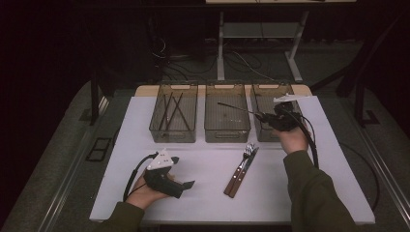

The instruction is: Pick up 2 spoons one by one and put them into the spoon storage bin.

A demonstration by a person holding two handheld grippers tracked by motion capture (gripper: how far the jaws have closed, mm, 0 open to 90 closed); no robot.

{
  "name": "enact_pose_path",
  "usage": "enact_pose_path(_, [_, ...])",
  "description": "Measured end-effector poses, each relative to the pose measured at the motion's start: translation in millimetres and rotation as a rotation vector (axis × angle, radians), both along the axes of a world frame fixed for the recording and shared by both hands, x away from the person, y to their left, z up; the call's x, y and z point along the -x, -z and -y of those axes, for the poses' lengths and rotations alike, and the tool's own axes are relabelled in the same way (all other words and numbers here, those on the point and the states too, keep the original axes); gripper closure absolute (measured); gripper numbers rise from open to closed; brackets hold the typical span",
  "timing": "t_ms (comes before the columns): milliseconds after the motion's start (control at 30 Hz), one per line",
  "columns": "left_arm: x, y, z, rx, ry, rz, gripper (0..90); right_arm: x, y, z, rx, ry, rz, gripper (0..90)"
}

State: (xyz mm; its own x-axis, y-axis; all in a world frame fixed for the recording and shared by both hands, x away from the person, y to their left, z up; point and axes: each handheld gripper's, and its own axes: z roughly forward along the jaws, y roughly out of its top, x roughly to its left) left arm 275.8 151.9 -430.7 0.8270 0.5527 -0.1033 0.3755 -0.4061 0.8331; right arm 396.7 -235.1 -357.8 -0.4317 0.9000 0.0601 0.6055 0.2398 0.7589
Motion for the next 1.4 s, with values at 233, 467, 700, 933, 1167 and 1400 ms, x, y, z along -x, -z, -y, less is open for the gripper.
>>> enact_pose_path(233, [0.8,-0.1,0.9,0.004,0.005,0.002,0.0,-22.4,3.0,-23.5,0.027,0.006,-0.033,87.5])
enact_pose_path(467, [0.9,-0.2,1.1,0.003,0.010,0.002,0.0,-34.7,8.8,-38.7,0.036,-0.002,-0.043,87.5])
enact_pose_path(700, [1.0,-0.3,1.2,0.004,0.013,0.001,0.0,-37.4,13.1,-45.0,0.036,-0.003,-0.044,81.3])
enact_pose_path(933, [0.9,-0.4,1.2,0.003,0.011,0.001,0.0,-35.1,11.9,-47.2,0.023,-0.035,-0.025,66.1])
enact_pose_path(1167, [0.9,-0.7,0.6,0.007,0.007,-0.002,0.0,-28.2,11.8,-40.1,-0.066,-0.092,-0.036,47.8])
enact_pose_path(1400, [-0.1,-0.6,-0.1,0.003,0.006,-0.004,0.0,-9.5,12.4,-26.6,-0.082,-0.150,-0.004,32.6])
